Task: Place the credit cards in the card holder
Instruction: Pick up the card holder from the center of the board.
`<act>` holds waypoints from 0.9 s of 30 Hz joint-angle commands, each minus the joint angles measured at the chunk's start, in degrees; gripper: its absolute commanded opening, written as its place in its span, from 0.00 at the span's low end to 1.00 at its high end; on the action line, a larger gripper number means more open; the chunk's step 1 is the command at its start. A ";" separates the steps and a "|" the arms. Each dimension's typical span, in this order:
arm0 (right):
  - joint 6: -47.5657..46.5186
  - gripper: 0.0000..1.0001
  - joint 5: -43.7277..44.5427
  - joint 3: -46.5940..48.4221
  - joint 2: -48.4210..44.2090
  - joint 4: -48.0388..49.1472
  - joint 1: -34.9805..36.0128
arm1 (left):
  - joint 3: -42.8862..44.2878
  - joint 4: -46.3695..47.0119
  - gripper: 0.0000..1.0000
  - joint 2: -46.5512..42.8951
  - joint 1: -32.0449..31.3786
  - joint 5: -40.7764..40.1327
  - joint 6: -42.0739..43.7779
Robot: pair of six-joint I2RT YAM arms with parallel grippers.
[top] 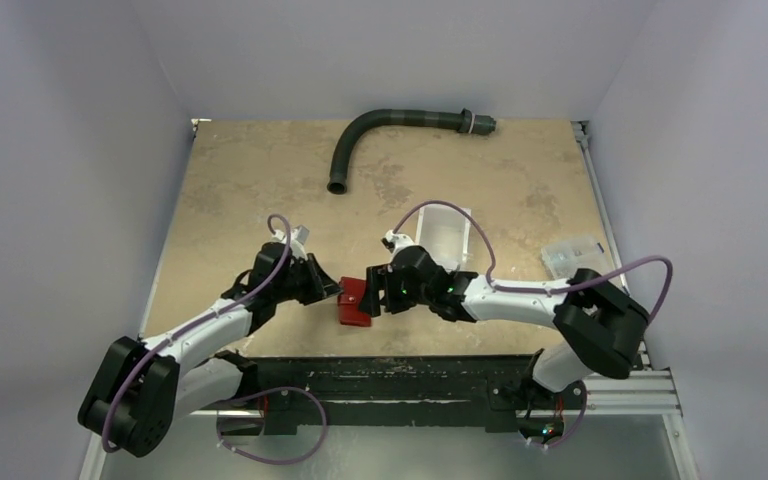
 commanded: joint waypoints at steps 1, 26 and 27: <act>1.57 0.74 -0.31 -3.61 -8.12 3.24 0.24 | -0.32 9.42 0.00 -4.15 -0.34 8.03 0.71; 3.07 0.97 -17.90 -11.26 -32.73 15.99 -12.89 | 14.24 11.75 0.00 -15.98 -0.34 20.67 -7.55; 3.69 0.96 -19.27 -10.90 -31.89 18.22 -13.19 | 14.59 12.02 0.00 -15.80 -0.34 20.97 -7.95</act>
